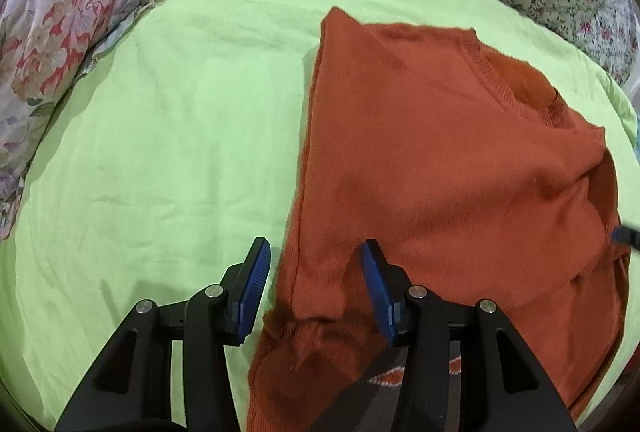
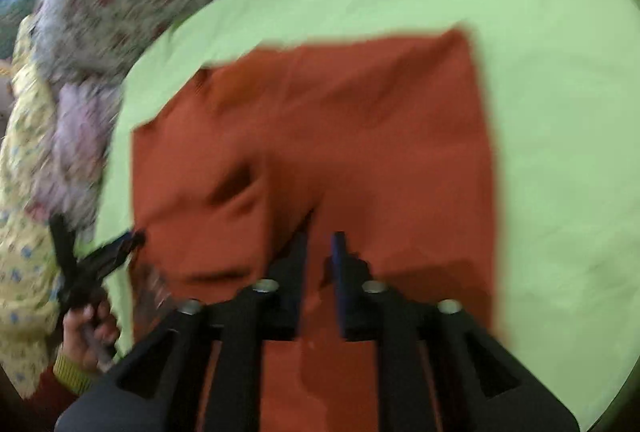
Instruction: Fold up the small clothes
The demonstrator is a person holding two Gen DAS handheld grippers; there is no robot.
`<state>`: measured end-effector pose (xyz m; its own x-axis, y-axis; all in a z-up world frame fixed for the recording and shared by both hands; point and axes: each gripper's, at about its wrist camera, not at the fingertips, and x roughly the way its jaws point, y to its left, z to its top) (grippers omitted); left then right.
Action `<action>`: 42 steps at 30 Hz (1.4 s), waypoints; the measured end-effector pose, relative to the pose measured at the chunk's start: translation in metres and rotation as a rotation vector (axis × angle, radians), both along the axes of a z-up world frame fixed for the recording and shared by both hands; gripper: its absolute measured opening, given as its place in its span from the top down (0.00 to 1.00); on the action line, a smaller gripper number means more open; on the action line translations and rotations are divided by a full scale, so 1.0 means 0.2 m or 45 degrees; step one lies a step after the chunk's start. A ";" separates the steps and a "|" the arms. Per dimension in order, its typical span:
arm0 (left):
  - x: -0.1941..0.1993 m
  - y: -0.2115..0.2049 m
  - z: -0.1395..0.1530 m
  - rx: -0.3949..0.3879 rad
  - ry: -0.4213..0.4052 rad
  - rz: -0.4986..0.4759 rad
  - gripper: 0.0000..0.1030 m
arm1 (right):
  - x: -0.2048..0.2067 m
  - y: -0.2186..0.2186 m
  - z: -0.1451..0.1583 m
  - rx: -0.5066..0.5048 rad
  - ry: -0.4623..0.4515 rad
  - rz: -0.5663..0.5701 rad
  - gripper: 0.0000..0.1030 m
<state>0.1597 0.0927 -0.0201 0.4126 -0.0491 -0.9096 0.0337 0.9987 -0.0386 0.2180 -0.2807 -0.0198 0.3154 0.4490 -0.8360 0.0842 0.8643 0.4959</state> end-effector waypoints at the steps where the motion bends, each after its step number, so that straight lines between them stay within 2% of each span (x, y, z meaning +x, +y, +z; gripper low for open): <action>1: 0.01 -0.01 0.01 -0.005 -0.001 0.004 0.53 | -0.02 0.04 -0.01 0.023 -0.010 0.007 0.54; 2: 0.02 -0.01 0.02 -0.008 -0.002 0.011 0.53 | -0.04 0.07 -0.02 0.041 -0.030 0.009 0.46; 6: 0.09 -0.03 0.03 0.016 -0.019 0.021 0.52 | -0.04 0.20 -0.08 0.080 -0.060 0.026 0.44; 7: 0.11 -0.03 0.02 0.019 -0.012 0.026 0.51 | -0.03 0.22 -0.10 0.046 -0.052 0.047 0.57; 8: 0.13 -0.03 0.01 0.013 -0.007 0.031 0.51 | -0.02 0.22 -0.11 0.009 -0.030 0.066 0.90; 10: 0.15 -0.04 0.00 0.006 0.000 0.029 0.51 | 0.00 0.18 -0.09 0.013 -0.001 0.079 0.91; 13: 0.17 -0.04 0.00 0.019 0.003 0.024 0.51 | -0.01 0.11 0.05 0.003 -0.050 0.143 0.95; 15: 0.18 -0.03 0.00 0.007 0.006 0.029 0.51 | 0.00 0.03 0.18 -0.104 -0.081 0.181 0.96; 17: 0.19 -0.02 -0.01 0.008 0.007 0.031 0.48 | 0.04 -0.06 0.24 -0.149 -0.077 0.193 0.96; 19: 0.20 -0.02 0.00 0.009 0.008 0.034 0.47 | 0.10 -0.17 0.28 -0.281 -0.075 0.176 0.96; 20: 0.20 -0.02 0.00 0.013 0.009 0.033 0.47 | 0.14 -0.20 0.26 -0.322 -0.052 0.175 0.96; 23: 0.22 -0.05 -0.01 0.027 0.011 0.027 0.47 | 0.23 -0.30 0.14 -0.249 -0.004 0.092 0.96; 26: 0.26 -0.07 0.03 0.030 0.005 0.026 0.47 | 0.28 -0.27 0.00 -0.324 -0.006 0.059 0.95; 28: 0.28 -0.09 0.08 0.024 -0.021 0.029 0.49 | 0.28 -0.27 -0.08 -0.330 0.032 0.026 0.88; 29: 0.29 -0.08 0.10 0.014 -0.032 0.029 0.48 | 0.27 -0.29 -0.10 -0.324 0.046 -0.006 0.80; 31: 0.31 -0.07 0.11 -0.011 -0.040 0.043 0.48 | 0.22 -0.33 -0.12 -0.222 0.033 -0.092 0.71; 33: 0.35 -0.05 0.10 -0.028 -0.029 0.063 0.48 | 0.17 -0.36 -0.11 -0.124 0.001 -0.146 0.55; 34: 0.38 -0.04 0.08 -0.033 -0.025 0.070 0.48 | 0.15 -0.36 -0.11 -0.086 -0.016 -0.162 0.53; 36: 0.43 -0.05 0.07 -0.035 -0.027 0.076 0.48 | 0.14 -0.35 -0.12 -0.097 -0.041 -0.153 0.55; 37: 0.46 -0.05 0.06 -0.033 -0.023 0.081 0.48 | 0.14 -0.33 -0.12 -0.134 -0.043 -0.126 0.62; 38: 0.46 -0.06 0.05 -0.033 -0.025 0.088 0.48 | 0.15 -0.31 -0.13 -0.179 -0.034 -0.104 0.88; 40: 0.52 -0.08 0.07 -0.003 -0.036 0.095 0.46 | 0.17 -0.32 -0.11 -0.187 -0.017 -0.099 0.87; 42: 0.59 -0.09 0.05 0.054 -0.028 0.098 0.46 | 0.16 -0.34 -0.06 -0.200 -0.053 -0.127 0.87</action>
